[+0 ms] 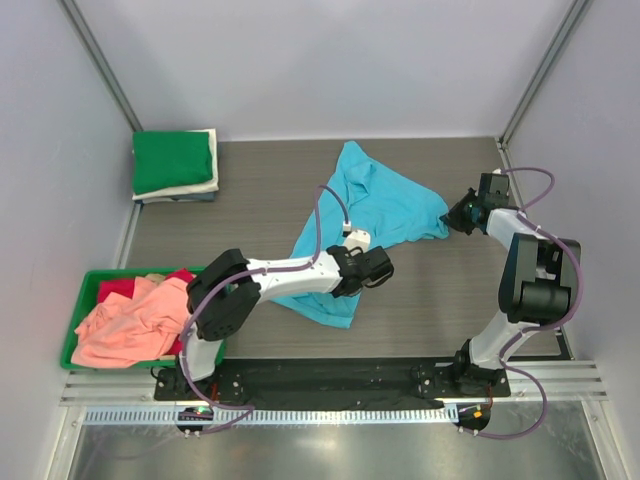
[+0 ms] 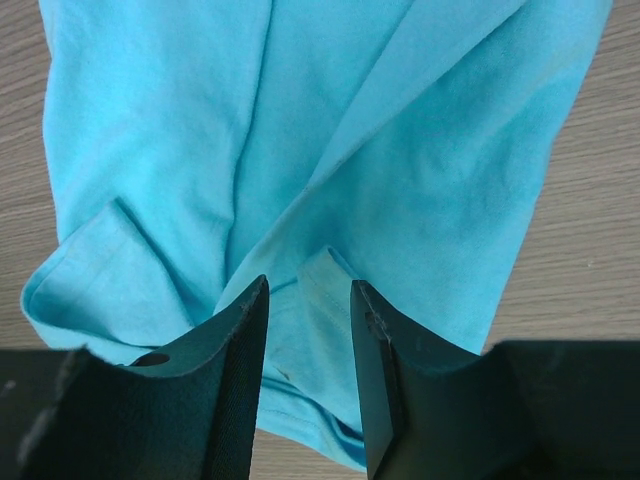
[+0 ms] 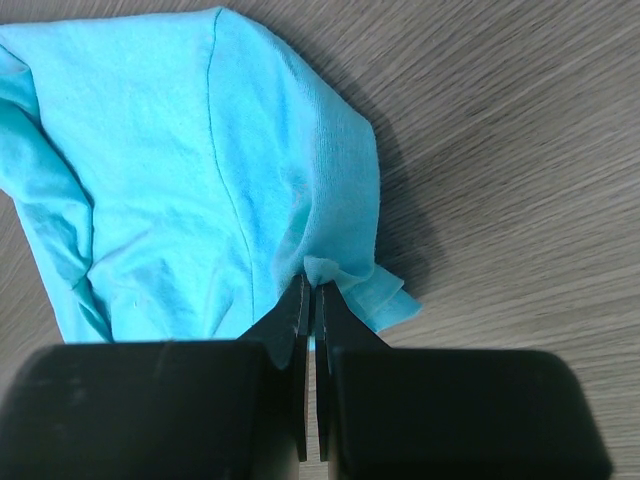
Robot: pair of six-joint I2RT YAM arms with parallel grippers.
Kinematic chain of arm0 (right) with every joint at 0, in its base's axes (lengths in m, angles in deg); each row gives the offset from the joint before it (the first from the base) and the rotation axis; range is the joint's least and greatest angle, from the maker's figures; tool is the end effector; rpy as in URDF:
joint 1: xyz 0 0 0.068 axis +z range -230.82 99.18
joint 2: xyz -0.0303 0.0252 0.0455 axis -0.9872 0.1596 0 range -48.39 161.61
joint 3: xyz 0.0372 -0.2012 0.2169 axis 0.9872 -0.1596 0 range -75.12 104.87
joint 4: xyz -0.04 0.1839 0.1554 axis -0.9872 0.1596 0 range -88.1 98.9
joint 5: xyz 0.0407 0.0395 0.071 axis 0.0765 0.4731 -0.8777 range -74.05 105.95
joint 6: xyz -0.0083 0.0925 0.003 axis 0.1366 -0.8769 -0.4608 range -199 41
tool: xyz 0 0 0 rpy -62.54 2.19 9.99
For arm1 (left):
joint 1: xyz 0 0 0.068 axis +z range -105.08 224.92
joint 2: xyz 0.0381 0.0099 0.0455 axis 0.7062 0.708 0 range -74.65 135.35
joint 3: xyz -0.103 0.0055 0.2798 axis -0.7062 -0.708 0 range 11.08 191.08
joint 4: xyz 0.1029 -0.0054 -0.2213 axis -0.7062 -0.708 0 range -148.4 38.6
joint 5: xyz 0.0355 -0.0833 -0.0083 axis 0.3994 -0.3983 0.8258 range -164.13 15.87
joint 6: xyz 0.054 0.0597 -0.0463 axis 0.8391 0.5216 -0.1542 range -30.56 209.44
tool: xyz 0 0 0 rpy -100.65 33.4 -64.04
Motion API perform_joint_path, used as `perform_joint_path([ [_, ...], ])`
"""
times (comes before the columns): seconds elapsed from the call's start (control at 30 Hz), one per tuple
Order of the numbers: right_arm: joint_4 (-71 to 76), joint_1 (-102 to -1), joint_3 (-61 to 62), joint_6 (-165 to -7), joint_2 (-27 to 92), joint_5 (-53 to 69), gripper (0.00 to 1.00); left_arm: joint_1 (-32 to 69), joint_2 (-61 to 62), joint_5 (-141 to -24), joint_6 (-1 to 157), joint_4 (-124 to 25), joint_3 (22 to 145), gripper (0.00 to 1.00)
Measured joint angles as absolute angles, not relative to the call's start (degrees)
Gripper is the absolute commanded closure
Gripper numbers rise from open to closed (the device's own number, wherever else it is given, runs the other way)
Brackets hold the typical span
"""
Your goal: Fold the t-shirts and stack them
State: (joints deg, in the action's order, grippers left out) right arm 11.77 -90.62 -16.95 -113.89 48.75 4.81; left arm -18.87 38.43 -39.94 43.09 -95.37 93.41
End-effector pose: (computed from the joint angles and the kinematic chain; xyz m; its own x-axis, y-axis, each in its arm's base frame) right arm 0.3698 -0.0475 0.1883 -0.5846 0.6706 -0.4567 0.4585 0.7375 0.4959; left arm 0.2173 -0.3352 0.1781 -0.7837 0.2369 -0.5742 0.1587 0.9701 0.1836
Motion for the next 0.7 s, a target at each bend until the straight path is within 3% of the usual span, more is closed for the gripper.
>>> perform_joint_path([
  [0.27,11.64,-90.62,-16.95,-113.89,48.91,4.79,0.99,-17.9,40.09,-41.71,43.12,-93.29,92.21,0.67],
  [0.43,11.49,-90.56,-16.95,-113.89,49.39,4.79,0.99,-17.55,40.74,-42.36,42.96,-92.37,92.01,0.81],
  [0.47,11.49,-90.51,-16.95,-113.89,49.39,4.79,0.99,-17.55,40.74,-42.49,42.94,-92.02,91.92,0.86],
  [0.5,11.42,-90.51,-16.95,-113.89,49.41,4.79,0.99,-17.55,40.74,-42.71,42.9,-91.72,91.81,0.98],
  [0.7,11.36,-90.51,-16.95,-113.89,49.41,4.81,0.99,-17.51,40.28,-43.37,42.96,-90.84,91.29,1.0],
])
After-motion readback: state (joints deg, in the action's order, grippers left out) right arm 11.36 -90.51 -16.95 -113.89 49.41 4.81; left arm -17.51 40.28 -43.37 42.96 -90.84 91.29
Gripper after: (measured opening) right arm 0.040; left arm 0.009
